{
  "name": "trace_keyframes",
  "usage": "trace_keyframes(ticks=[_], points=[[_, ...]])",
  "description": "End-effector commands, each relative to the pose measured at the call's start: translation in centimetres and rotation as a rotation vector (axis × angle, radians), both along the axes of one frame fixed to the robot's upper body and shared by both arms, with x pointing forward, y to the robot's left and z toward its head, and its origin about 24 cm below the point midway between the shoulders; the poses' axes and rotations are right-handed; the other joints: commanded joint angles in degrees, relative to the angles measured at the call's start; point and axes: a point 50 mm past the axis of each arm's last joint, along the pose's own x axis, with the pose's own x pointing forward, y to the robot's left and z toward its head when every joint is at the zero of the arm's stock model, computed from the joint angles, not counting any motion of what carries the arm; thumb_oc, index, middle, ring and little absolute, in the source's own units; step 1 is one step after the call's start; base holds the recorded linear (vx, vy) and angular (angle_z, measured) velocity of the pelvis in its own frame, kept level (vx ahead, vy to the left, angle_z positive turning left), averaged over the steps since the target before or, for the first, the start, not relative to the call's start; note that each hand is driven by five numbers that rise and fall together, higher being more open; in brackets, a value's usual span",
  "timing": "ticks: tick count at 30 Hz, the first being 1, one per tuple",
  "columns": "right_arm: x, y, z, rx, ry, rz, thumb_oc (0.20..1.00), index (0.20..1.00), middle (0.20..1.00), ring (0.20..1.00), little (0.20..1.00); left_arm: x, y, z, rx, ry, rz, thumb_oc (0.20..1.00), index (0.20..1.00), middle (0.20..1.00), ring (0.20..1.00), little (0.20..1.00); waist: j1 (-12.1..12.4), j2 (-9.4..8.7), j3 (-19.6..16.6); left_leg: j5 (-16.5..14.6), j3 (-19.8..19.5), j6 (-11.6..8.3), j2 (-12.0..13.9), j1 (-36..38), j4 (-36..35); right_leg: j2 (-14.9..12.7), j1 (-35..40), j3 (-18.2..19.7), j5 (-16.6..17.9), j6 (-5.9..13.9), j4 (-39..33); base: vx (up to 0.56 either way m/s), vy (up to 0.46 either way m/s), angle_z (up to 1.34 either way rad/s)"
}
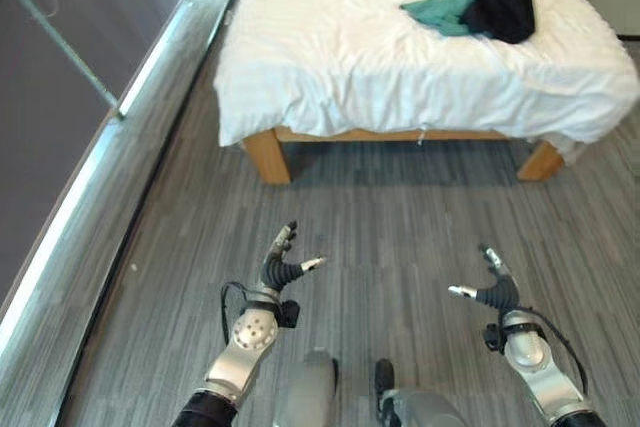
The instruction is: Pick up bed clothes into laundry basket.
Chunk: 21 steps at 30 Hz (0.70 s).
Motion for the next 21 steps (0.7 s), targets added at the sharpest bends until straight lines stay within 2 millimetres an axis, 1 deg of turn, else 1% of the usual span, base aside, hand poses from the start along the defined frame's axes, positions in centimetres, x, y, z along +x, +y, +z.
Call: trace_keyframes(ticks=[1,2,3,4,5,6,7,8,9,10,11,12,13,14,15,16,17,18,19,20,21], points=[[1.2,-0.2,1.6,-0.066,-0.064,0.036,1.000,1.000,1.000,1.000,1.000,-0.4,-1.6,0.5,-0.107,-0.057,-0.004,1.000,1.000,1.000,1.000,1.000,2.40,4.74,-2.29,3.44,2.46,2.72,-0.15,5.37,-27.72,1.64,11.84,5.86,-3.27,5.27,-8.20,0.40,0.041,-1.09],[1.7,-0.1,1.6,-0.090,-0.058,0.047,1.000,1.000,1.000,1.000,1.000,-0.4,-1.7,0.3,-0.131,-0.047,0.011,1.000,1.000,1.000,1.000,1.000,2.90,5.25,-2.53,4.89,3.16,2.57,-0.17,5.53,-31.90,2.04,13.13,6.86,-3.94,5.61,-8.68,0.40,0.081,-0.79],[1.9,0.4,1.5,-0.113,-0.051,0.079,1.000,1.000,1.000,1.000,1.000,-0.5,-1.8,0.1,-0.143,-0.045,0.014,1.000,1.000,1.000,1.000,1.000,3.16,5.20,-2.85,4.64,3.33,3.47,0.10,7.33,-35.91,1.80,14.29,7.76,-4.87,6.06,-8.41,0.40,0.112,-0.49],[1.6,0.7,1.3,-0.127,-0.047,0.089,1.000,1.000,1.000,1.000,1.000,-0.5,-1.9,0.2,-0.154,-0.045,0.015,1.000,1.000,1.000,1.000,1.000,3.27,5.41,-3.63,5.16,3.11,4.65,0.29,8.69,-37.83,1.83,13.98,7.97,-5.11,6.04,-7.70,0.46,0.113,-0.74],[1.4,0.8,1.1,-0.140,-0.043,0.094,1.000,1.000,1.000,1.000,1.000,-0.6,-2.1,0.2,-0.146,-0.048,0.007,1.000,1.000,1.000,1.000,1.000,3.35,4.73,-4.17,5.22,1.85,5.49,-0.15,9.70,-38.36,1.53,13.61,7.63,-5.80,6.03,-5.32,0.49,0.080,-1.08],[1.1,0.8,1.0,-0.151,-0.046,0.092,1.000,1.000,1.000,1.000,1.000,-0.5,-2.2,0.5,-0.129,-0.061,-0.009,1.000,1.000,1.000,1.000,1.000,2.88,3.61,-4.30,4.54,1.10,6.27,-0.56,11.06,-38.54,1.11,12.69,6.60,-7.16,6.58,-0.55,0.44,0.031,-0.88],[1.0,0.8,1.1,-0.159,-0.056,0.094,1.000,1.000,1.000,1.000,1.000,-0.2,-2.2,0.9,-0.110,-0.078,-0.022,1.000,1.000,1.000,1.000,1.000,2.37,2.93,-4.17,3.88,1.05,6.57,-0.15,12.46,-38.87,1.06,10.69,5.77,-7.16,8.30,4.39,0.26,0.005,-0.43],[1.1,0.8,1.1,-0.160,-0.057,0.094,1.000,1.000,1.000,1.000,1.000,-0.2,-2.2,0.9,-0.110,-0.078,-0.022,1.000,1.000,1.000,1.000,1.000,2.51,3.08,-4.36,4.04,1.11,6.49,0.10,12.19,-38.94,1.29,10.31,5.88,-6.97,8.28,4.49,0.29,-0.018,-0.41],[1.1,0.9,1.4,-0.183,-0.070,0.096,1.000,1.000,1.000,1.000,1.000,0.0,-2.3,1.6,-0.082,-0.108,-0.042,1.000,1.000,1.000,1.000,1.000,0.53,1.85,-2.82,2.29,1.23,7.20,0.97,15.89,-39.70,0.62,4.30,3.94,0.25,14.25,18.68,0.18,-0.016,-0.31],[1.1,0.9,1.4,-0.184,-0.070,0.096,1.000,1.000,1.000,1.000,1.000,0.0,-2.3,1.7,-0.083,-0.108,-0.042,1.000,1.000,1.000,1.000,1.000,0.65,2.01,-3.05,2.47,1.31,7.11,1.22,15.55,-39.77,0.86,3.87,4.04,0.52,14.23,18.69,0.36,0.042,-0.36],[1.4,0.9,1.8,-0.199,-0.085,0.104,1.000,1.000,1.000,1.000,1.000,0.5,-2.6,2.2,-0.062,-0.129,-0.057,1.000,1.000,1.000,1.000,1.000,-1.82,2.93,-1.63,1.86,1.07,7.45,3.13,18.95,-41.13,1.90,-1.74,2.36,4.46,16.96,29.26,0.15,0.052,-0.04],[1.4,0.9,1.8,-0.200,-0.086,0.104,1.000,1.000,1.000,1.000,1.000,0.6,-2.6,2.2,-0.063,-0.130,-0.057,1.000,1.000,1.000,1.000,1.000,-1.83,2.89,-1.64,1.93,1.07,7.42,3.09,18.92,-41.24,1.86,-1.99,2.33,4.33,16.93,29.62,0.36,0.145,0.11],[1.1,0.7,1.8,-0.209,-0.089,0.097,1.000,1.000,1.000,1.000,1.000,1.0,-3.0,2.5,-0.031,-0.143,-0.075,1.000,1.000,1.000,1.000,1.000,-3.71,4.28,-1.04,1.37,0.17,7.50,4.62,22.60,-43.36,1.31,-7.84,-0.92,3.81,15.82,34.98,0.29,0.119,0.27],[0.9,0.6,1.7,-0.215,-0.090,0.092,1.000,1.000,1.000,1.000,1.000,1.2,-3.1,2.7,-0.030,-0.154,-0.082,1.000,1.000,1.000,1.000,1.000,-4.15,4.58,-0.84,0.88,-0.15,7.51,4.83,23.73,-43.61,0.41,-9.57,-1.84,3.46,14.65,33.58,0.30,0.119,0.20],[0.9,0.6,1.7,-0.215,-0.089,0.092,1.000,1.000,1.000,1.000,1.000,1.2,-3.2,2.7,-0.030,-0.154,-0.082,1.000,1.000,1.000,1.000,1.000,-4.39,4.53,-0.74,0.84,-0.40,7.51,4.73,23.91,-43.68,0.25,-9.40,-2.07,3.20,14.60,33.71,0.35,0.028,0.16],[0.9,0.4,2.1,-0.236,-0.111,0.084,1.000,1.000,1.000,1.000,1.000,1.3,-3.6,3.1,-0.043,-0.170,-0.095,1.000,1.000,1.000,1.000,1.000,-5.22,4.38,-0.81,-0.76,-1.85,7.34,4.28,26.10,-44.00,0.41,-12.28,-2.68,1.29,12.19,26.30,0.38,-0.033,0.29],[0.8,0.2,2.2,-0.239,-0.115,0.077,1.000,1.000,1.000,1.000,1.000,1.3,-3.8,3.1,-0.051,-0.173,-0.106,1.000,1.000,1.000,1.000,1.000,-6.06,4.21,-0.92,-1.68,-2.90,7.08,4.13,27.39,-44.30,0.57,-11.17,-3.14,0.00,11.59,21.06,0.51,-0.070,0.57],[0.8,0.0,2.4,-0.261,-0.129,0.073,1.000,1.000,1.000,1.000,1.000,1.2,-4.0,3.1,-0.049,-0.170,-0.115,1.000,1.000,1.000,1.000,1.000,-6.41,3.64,-1.22,-2.60,-3.95,6.79,3.59,28.32,-44.37,0.97,-10.73,-2.35,-0.34,10.89,13.93,0.43,-0.128,0.73],[1.0,-0.5,2.8,-0.294,-0.147,0.052,1.000,1.000,1.000,1.000,1.000,1.3,-4.2,2.9,-0.047,-0.163,-0.120,1.000,1.000,1.000,1.000,1.000,-6.93,3.05,-1.61,-4.01,-5.63,6.39,3.05,29.79,-44.53,1.00,-10.93,-1.64,0.65,10.72,5.34,0.40,-0.127,0.76],[0.9,-0.6,3.0,-0.308,-0.153,0.048,1.000,1.000,1.000,1.000,1.000,1.3,-4.2,2.9,-0.048,-0.162,-0.121,1.000,1.000,1.000,1.000,1.000,-7.11,2.80,-1.74,-4.60,-5.99,6.10,2.98,30.45,-44.60,0.31,-10.79,-1.66,1.12,10.84,1.73,0.46,-0.168,0.75],[4.2,-4.8,11.3,-0.367,-0.379,-0.064,1.000,1.000,1.000,1.000,1.000,0.9,-3.4,2.2,-0.022,-0.127,-0.130,1.000,1.000,1.000,1.000,1.000,-6.56,1.93,-3.07,-6.63,-7.29,5.43,3.42,32.37,-44.74,-0.45,-10.87,-2.91,3.03,11.55,-3.43,0.39,-0.142,0.80]])
